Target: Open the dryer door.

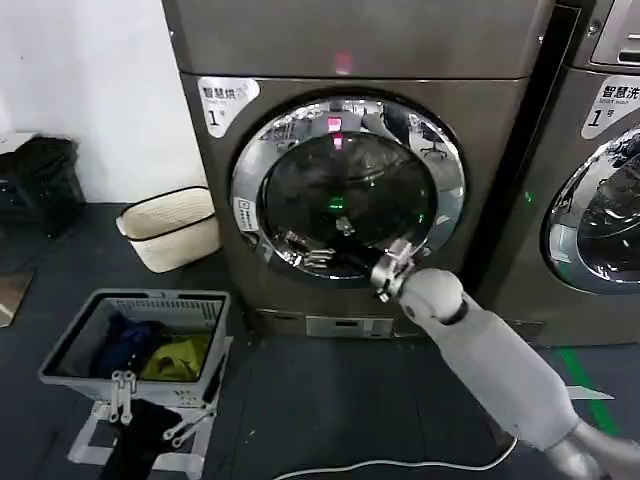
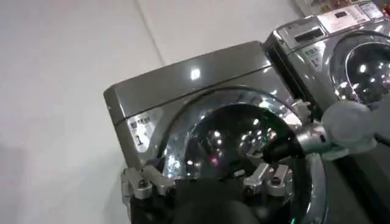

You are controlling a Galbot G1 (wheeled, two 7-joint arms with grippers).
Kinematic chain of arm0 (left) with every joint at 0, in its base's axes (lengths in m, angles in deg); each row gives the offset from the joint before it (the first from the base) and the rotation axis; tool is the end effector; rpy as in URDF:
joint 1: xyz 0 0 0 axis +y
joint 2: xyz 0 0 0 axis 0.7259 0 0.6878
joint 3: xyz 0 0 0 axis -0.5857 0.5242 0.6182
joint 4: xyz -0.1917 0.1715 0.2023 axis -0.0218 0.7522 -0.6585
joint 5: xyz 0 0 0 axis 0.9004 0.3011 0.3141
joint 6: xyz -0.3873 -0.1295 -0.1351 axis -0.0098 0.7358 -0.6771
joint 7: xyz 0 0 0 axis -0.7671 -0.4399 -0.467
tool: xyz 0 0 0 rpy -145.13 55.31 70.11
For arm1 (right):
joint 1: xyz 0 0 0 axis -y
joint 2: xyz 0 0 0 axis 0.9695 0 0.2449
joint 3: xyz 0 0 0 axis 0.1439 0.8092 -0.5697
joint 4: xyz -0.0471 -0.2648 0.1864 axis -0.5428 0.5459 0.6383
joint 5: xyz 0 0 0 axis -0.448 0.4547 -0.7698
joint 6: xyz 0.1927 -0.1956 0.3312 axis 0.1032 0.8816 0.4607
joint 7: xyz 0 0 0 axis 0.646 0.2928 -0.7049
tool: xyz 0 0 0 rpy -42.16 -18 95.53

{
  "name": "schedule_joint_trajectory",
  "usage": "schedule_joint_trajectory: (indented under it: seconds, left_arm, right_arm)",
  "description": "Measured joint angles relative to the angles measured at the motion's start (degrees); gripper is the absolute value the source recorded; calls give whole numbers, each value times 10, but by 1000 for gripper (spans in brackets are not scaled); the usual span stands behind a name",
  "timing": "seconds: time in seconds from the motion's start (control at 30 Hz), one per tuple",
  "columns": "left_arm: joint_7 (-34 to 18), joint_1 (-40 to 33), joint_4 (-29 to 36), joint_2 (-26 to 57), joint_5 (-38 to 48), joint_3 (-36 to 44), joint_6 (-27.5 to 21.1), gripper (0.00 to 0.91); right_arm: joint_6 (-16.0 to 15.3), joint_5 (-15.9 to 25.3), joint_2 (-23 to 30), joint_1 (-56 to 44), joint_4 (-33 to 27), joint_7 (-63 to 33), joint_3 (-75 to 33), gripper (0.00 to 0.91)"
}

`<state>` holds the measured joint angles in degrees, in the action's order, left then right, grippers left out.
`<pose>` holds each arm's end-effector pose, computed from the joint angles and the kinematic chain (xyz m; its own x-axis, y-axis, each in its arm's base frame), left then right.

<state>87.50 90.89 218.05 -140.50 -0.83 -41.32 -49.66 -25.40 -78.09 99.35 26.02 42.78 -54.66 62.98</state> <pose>0.1906 0.0667 -0.2040 -0.8693 0.3463 -0.3528 0.1871 0.8910 0.4136 0.5387 0.0887 -0.1386 -0.5876 -0.8050 -0.0815 -0.7785 0.5900 -0.2143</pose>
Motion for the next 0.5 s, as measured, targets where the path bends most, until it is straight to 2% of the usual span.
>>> schedule_joint_trajectory:
  seconds: [0.5]
  left_arm:
    - [0, 3, 6, -3, -1, -3, 2, 907]
  right_arm:
    - [4, 8, 44, 38, -67, 3, 19, 907]
